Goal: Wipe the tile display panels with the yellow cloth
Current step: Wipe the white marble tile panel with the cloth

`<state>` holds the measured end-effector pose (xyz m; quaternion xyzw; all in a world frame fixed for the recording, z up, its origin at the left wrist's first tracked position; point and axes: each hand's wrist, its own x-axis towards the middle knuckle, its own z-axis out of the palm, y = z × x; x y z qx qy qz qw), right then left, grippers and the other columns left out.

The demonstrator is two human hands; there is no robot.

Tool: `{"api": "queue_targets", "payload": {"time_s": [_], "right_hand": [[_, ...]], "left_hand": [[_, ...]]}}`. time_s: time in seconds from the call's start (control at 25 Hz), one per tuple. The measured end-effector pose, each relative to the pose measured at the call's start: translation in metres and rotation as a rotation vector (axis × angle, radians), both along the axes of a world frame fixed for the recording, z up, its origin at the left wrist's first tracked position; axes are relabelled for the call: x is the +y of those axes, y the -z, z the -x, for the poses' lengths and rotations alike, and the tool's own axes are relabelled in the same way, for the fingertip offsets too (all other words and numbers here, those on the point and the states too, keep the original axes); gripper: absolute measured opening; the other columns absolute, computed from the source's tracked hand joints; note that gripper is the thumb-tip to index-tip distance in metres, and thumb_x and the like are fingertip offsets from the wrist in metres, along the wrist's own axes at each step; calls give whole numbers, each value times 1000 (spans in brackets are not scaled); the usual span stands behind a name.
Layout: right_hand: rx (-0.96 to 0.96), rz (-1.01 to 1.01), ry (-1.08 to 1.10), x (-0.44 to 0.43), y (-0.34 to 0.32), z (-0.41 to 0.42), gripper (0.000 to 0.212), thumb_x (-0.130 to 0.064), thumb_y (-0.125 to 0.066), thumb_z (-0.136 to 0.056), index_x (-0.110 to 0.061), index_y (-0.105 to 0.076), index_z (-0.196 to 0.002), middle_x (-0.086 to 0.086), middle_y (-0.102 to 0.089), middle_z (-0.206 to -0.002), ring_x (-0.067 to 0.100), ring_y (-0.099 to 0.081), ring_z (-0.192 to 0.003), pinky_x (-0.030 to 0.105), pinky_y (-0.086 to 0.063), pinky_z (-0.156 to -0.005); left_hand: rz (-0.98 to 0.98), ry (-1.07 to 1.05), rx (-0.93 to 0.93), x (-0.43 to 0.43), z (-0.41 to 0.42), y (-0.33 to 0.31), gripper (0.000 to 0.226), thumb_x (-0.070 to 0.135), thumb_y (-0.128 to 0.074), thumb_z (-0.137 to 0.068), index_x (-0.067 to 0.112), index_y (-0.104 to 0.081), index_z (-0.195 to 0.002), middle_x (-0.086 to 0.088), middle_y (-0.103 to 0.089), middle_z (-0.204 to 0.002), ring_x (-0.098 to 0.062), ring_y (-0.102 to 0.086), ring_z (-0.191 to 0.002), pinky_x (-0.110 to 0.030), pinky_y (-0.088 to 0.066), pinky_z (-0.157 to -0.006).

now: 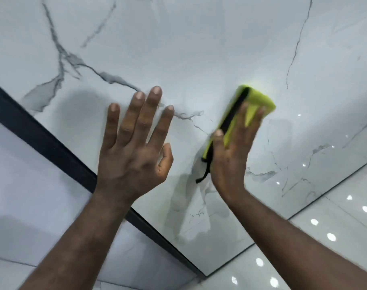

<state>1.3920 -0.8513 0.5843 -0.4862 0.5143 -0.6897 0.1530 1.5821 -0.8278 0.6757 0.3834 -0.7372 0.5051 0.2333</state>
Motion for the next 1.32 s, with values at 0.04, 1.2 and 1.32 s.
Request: {"api": "queue_targets", "payload": {"time_s": [0.04,1.2,1.32], "right_hand": [[230,112,-55,3,2,-1,67,-17,-54,-111,-19,-22,-169,0,13,-177,25,11,-165,55,-4,-133],[262,97,-34,74,51,-187,69,-28,-49,-114,-34,-9,-170,-1,20,-176,37,9,-163,58,-3,-131],[206,37,-43,78,87,-182,72,-32,-48,-113,-45,-2,-167,-4,23,-175,30,12,-164,49,-4,-133]], "left_hand": [[9,-22,0,5,-9,1,72,30,-59,-101,12,-38,-168,-17,-32,-174,-35,-25,-162,-58,-12,-133],[-151,338,124,35,-132,20,53,20,-32,-112,-2,-43,-158,-20,-42,-166,-30,-28,-164,-50,-14,-135],[-136,404,101,29,-123,18,52,22,-31,-111,-2,-51,-153,-24,-50,-161,-34,-38,-159,-50,-18,-134]]}}
